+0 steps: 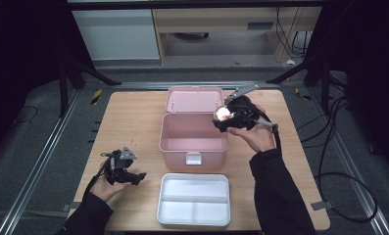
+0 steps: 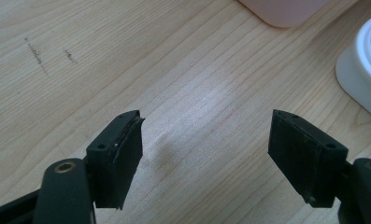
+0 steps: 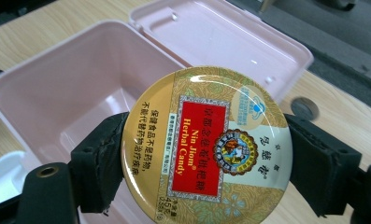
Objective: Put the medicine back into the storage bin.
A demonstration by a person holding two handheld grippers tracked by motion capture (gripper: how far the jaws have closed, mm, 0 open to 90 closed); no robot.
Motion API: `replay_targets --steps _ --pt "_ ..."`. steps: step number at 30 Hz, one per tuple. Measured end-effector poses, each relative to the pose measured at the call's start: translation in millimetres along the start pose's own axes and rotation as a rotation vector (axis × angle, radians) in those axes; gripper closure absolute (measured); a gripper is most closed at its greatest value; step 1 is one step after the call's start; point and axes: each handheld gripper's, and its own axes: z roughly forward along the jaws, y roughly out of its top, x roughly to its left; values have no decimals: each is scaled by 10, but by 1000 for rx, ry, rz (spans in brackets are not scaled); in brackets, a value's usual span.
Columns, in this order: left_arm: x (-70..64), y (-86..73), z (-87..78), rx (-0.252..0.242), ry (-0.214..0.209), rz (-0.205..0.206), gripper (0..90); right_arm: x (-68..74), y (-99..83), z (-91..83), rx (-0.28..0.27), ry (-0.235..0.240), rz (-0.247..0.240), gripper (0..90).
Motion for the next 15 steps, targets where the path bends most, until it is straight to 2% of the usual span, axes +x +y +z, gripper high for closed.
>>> replay_targets --steps 6,15 --pt "1 -9 13 5 -1 1 260 163 160 278 7 49 -51 208" --pt "4 -17 26 9 -3 3 260 328 344 678 31 114 -76 208"
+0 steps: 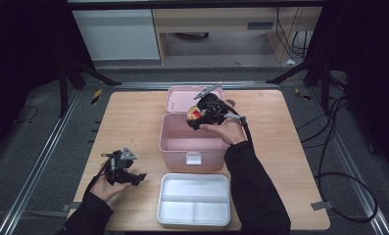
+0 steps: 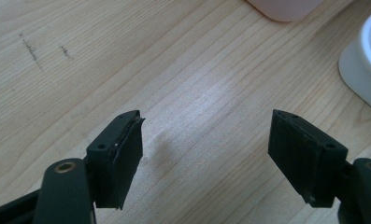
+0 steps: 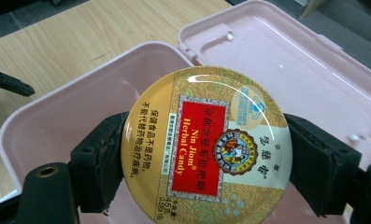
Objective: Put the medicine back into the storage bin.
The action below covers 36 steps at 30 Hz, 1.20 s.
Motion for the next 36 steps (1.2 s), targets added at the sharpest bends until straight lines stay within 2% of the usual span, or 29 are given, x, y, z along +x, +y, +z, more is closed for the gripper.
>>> replay_targets --steps 6,9,14,19,29,36 --pt "6 -6 -3 -1 -1 -2 260 80 54 216 13 32 -46 208" --pt "8 -6 -1 -1 0 -2 260 87 52 302 17 55 -42 208" --pt "8 -7 7 2 -2 0 260 103 22 457 69 80 -61 208" --pt "6 -7 10 3 -3 0 260 131 -12 583 98 92 -94 208" --pt "12 -10 10 3 -4 -1 260 163 -120 857 159 116 -104 208" --pt "10 -10 11 5 -5 1 260 160 -160 972 199 119 -95 207"
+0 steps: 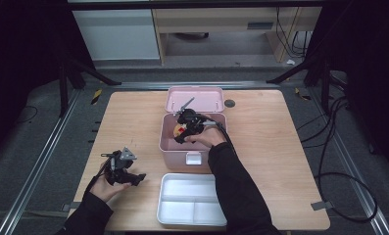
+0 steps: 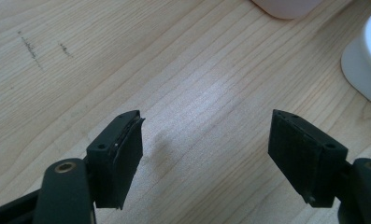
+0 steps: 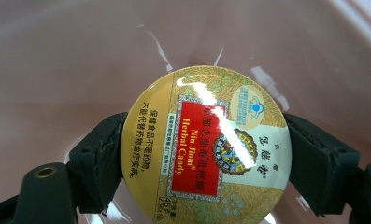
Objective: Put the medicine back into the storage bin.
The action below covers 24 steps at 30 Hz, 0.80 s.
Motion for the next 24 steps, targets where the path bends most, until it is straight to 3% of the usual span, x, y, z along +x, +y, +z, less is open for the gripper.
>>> replay_targets --steps 6,12,16,19,24 --pt "2 -2 -2 -2 0 -1 260 8 -6 88 37 30 4 203" --pt "-2 -1 0 0 0 3 261 -16 -12 76 44 16 18 189" --pt "-4 -1 3 1 -1 4 261 -19 -1 30 4 31 32 164" --pt "0 -1 0 -1 -4 3 263 -2 11 -28 -12 14 8 174" --pt "-14 7 -10 -4 -13 9 266 4 34 -258 -81 -4 21 189"
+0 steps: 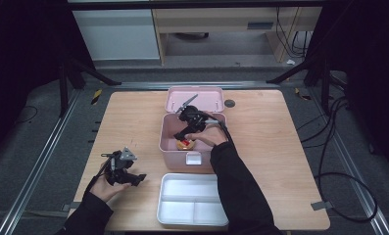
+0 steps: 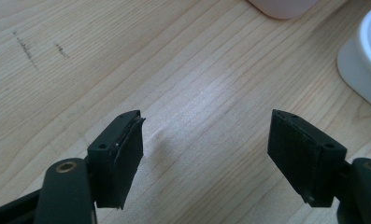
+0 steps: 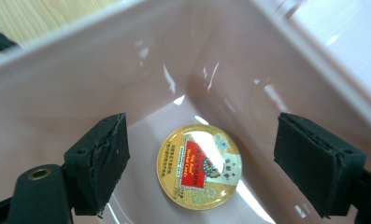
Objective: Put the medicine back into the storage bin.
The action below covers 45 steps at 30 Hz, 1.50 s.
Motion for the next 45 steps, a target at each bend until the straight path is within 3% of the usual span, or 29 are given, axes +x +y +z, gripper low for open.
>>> replay_targets --steps 8,12,24,30,35,45 --pt "-46 45 -64 -21 -13 22 276 26 -8 -540 -126 -28 2 199" --pt "-90 85 -121 -38 -28 45 282 55 -79 -785 -158 -47 -10 191" --pt "-307 255 -298 -70 -68 135 296 208 -645 -1444 -192 -85 -39 188" --pt "-440 344 -427 -83 -86 190 308 324 -949 -1587 -193 -72 -34 195" --pt "-532 369 -442 -82 -116 223 319 421 -1220 -1616 -186 -67 -35 210" --pt "-737 412 -361 -40 -176 301 369 600 -1566 -1434 -123 -16 -74 285"
